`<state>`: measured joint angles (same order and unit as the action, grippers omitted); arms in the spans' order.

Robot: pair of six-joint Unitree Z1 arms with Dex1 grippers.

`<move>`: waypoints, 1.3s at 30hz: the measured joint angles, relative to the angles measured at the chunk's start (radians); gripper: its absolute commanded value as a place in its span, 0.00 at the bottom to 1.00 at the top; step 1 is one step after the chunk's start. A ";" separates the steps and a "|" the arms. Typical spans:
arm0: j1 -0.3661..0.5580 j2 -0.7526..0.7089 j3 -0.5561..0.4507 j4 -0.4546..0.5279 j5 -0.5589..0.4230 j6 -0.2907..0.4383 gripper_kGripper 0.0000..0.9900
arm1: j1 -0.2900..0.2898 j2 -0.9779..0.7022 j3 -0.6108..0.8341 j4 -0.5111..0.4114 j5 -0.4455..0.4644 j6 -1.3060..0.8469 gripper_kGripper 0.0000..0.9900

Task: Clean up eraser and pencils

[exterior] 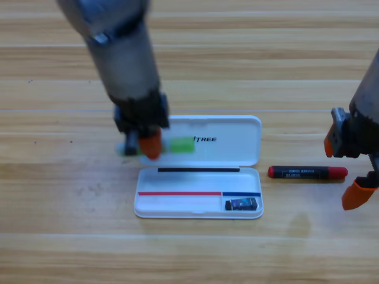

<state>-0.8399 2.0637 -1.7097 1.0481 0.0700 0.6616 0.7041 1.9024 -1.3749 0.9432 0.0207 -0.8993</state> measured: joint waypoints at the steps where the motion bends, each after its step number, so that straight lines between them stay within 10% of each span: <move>1: -0.009 0.019 -0.003 0.000 -0.001 -0.002 0.00 | -0.010 0.014 -0.002 -0.006 -0.001 -0.015 1.00; 19: -0.055 0.150 -0.044 0.000 -0.018 -0.046 0.00 | -0.055 0.252 -0.215 -0.035 -0.020 -0.138 0.88; 23: -0.062 0.157 -0.044 0.000 -0.031 -0.059 0.00 | -0.056 0.287 -0.222 -0.035 -0.023 -0.142 0.67; 28: -0.072 0.157 -0.044 0.000 -0.043 -0.060 0.00 | -0.057 0.301 -0.230 -0.017 -0.024 -0.162 0.00; 39: -0.080 0.157 -0.039 0.000 -0.054 -0.061 0.00 | -0.057 0.302 -0.230 0.000 -0.048 -0.180 0.00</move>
<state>-0.9202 2.2208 -1.7484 1.0480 0.0160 0.6003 0.6471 2.2047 -1.6047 0.9436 -0.0269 -1.0795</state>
